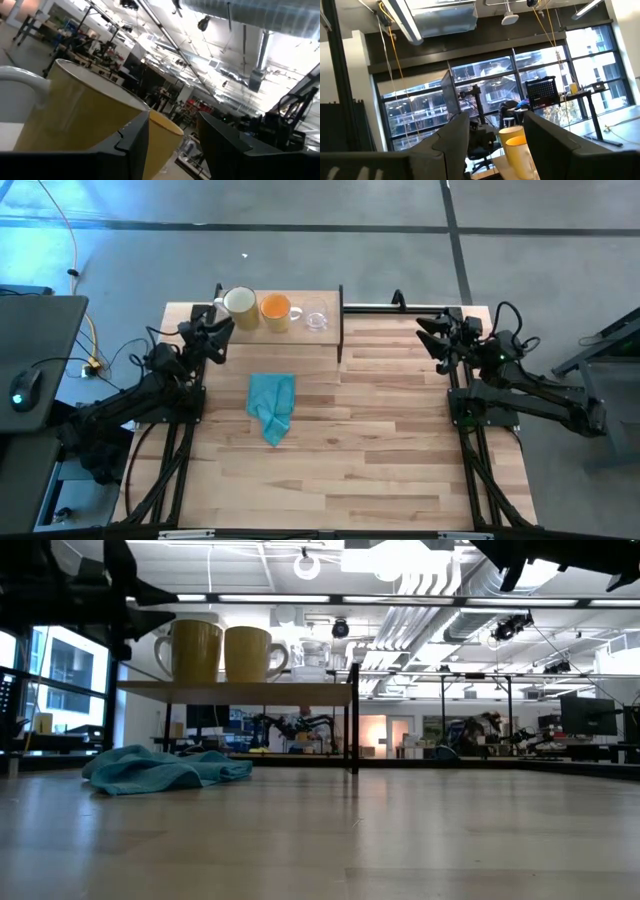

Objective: Stack small to large cups/mugs on shelf
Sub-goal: Return to Home Position

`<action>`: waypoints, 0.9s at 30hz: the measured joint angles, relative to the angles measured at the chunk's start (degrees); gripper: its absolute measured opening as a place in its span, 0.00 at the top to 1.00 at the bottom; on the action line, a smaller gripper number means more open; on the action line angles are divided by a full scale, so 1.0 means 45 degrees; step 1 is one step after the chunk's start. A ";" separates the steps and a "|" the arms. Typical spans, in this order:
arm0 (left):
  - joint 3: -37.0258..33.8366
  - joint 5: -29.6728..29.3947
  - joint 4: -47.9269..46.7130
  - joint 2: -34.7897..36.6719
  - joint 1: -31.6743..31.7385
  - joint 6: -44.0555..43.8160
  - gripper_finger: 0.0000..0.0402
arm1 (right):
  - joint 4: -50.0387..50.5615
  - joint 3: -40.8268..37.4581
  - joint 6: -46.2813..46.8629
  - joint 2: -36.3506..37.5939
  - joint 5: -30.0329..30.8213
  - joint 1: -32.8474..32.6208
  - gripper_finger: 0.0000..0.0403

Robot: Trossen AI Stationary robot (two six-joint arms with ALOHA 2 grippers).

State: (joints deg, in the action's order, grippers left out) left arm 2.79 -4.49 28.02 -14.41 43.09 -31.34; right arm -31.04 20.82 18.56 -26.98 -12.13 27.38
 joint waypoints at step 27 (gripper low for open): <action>-0.0505 -0.0217 -0.3171 0.0019 -0.2068 0.3476 0.62 | 0.1528 0.0003 0.0132 -0.0085 -0.0071 -0.0026 0.55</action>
State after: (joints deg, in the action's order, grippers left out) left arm 0.51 -5.47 13.75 -14.33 33.79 -15.69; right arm -24.16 20.83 19.15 -27.36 -12.45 27.27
